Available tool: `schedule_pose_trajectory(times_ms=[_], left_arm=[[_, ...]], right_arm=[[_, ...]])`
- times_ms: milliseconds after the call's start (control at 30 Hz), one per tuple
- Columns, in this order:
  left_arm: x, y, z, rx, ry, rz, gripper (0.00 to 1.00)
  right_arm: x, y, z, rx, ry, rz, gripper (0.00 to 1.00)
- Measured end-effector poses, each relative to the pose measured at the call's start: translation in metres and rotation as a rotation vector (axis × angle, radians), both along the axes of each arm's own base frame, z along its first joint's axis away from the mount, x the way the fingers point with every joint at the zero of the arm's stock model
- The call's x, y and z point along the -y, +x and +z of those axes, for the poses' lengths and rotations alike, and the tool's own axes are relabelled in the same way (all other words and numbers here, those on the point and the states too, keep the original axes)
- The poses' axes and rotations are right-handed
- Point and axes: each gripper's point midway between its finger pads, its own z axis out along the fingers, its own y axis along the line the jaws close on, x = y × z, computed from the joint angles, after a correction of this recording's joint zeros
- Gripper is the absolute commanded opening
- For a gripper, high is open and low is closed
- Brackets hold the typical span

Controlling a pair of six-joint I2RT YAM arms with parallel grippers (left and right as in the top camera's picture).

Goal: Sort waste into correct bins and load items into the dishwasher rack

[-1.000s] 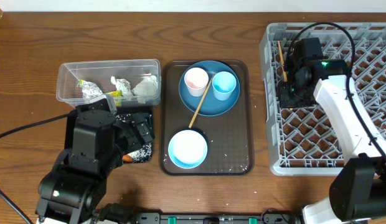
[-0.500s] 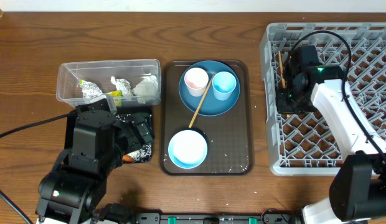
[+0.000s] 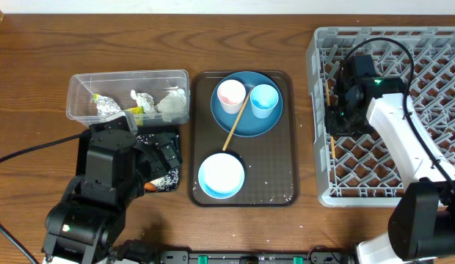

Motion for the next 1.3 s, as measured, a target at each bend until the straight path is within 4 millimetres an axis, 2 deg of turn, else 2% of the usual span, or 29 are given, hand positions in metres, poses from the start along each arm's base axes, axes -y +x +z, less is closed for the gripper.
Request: schedule_pose_trajectory(times_ms=[100,167,300,367,433,467,500,567,800,933,1167,1300], left_arm=[[0.000,0.000,0.000,0.000,0.000,0.000,1.00],[0.000,0.000,0.000,0.000,0.000,0.000,1.00],[0.000,0.000,0.000,0.000,0.000,-0.001,1.00],[0.000,0.000,0.000,0.000,0.000,0.000,1.00],[0.000,0.000,0.000,0.000,0.000,0.000,1.00],[0.000,0.000,0.000,0.000,0.000,0.000,1.00],[0.000,0.000,0.000,0.001,0.000,0.000,1.00],[0.000,0.000,0.000,0.000,0.000,0.000,1.00],[0.000,0.000,0.000,0.000,0.000,0.000,1.00],[0.000,0.000,0.000,0.000,0.000,0.000,1.00],[0.000,0.000,0.000,0.000,0.000,0.000,1.00],[0.000,0.000,0.000,0.000,0.000,0.000,1.00]], right_arm=[[-0.011,-0.006,0.011,-0.032,0.065,0.006,0.24],[-0.021,-0.002,0.022,-0.020,0.122,0.006,0.24],[-0.052,0.010,0.044,0.013,0.309,-0.023,0.24],[-0.069,0.010,0.050,0.007,0.406,-0.037,0.19],[-0.083,0.011,0.055,0.005,0.467,-0.046,0.27],[-0.094,0.012,0.058,0.003,0.498,-0.050,0.40],[-0.101,0.011,0.059,-0.004,0.516,-0.064,0.45],[-0.119,0.008,0.062,-0.022,0.543,-0.081,0.48],[-0.184,-0.005,0.064,-0.052,0.557,-0.169,0.47],[-0.211,-0.017,0.061,-0.041,0.510,-0.213,0.47],[-0.245,-0.025,0.060,0.049,0.460,-0.255,0.45],[-0.252,-0.026,0.061,0.088,0.443,-0.258,0.45]])
